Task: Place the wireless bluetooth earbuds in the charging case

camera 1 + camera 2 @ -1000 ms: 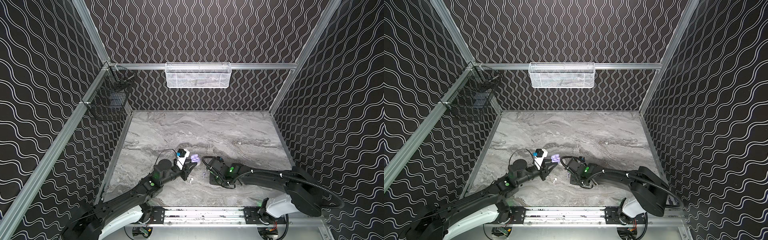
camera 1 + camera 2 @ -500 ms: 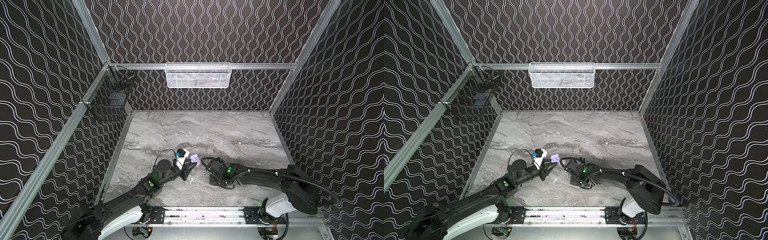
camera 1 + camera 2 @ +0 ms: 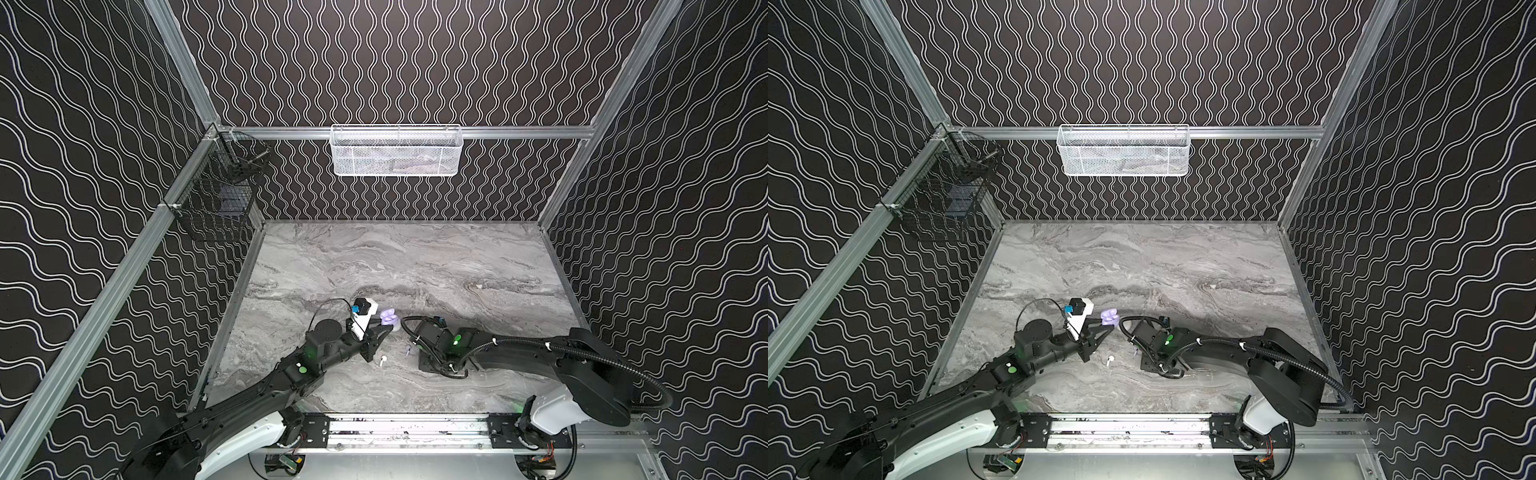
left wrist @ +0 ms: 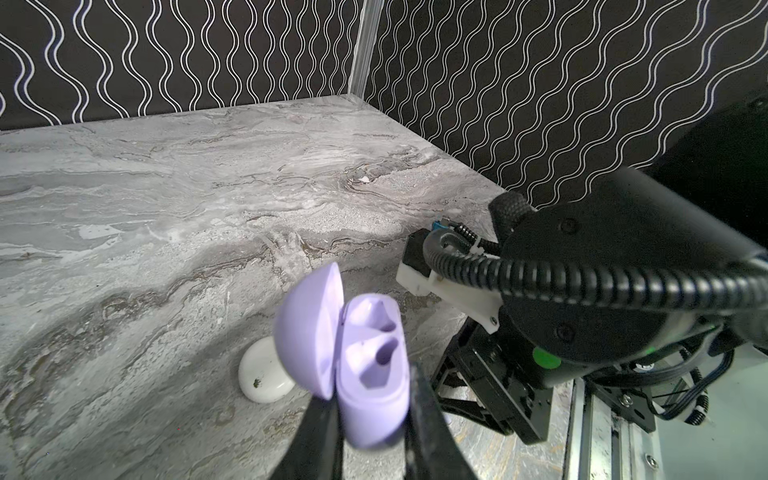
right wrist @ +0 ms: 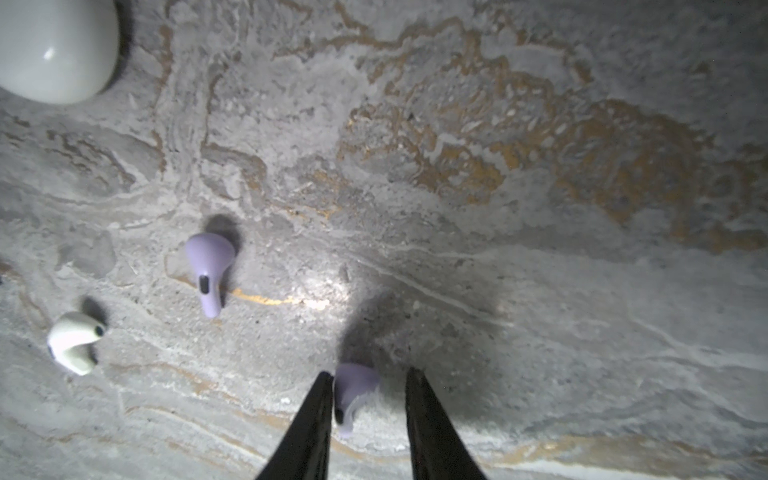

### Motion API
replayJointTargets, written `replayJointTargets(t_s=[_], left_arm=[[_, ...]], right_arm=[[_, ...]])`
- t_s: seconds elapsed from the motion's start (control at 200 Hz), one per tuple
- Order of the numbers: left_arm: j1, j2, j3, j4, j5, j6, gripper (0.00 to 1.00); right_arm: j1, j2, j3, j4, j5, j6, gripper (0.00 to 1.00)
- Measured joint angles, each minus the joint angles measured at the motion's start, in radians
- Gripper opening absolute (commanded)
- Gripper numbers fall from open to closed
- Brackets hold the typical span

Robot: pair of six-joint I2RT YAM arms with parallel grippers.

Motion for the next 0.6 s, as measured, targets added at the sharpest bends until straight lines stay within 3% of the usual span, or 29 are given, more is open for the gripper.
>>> replayJointTargets(t_s=[0.601], left_arm=[[0.0, -0.002, 0.0, -0.011, -0.005, 0.0, 0.11]], right_arm=[[0.0, 0.038, 0.029, 0.004, 0.005, -0.027, 0.31]])
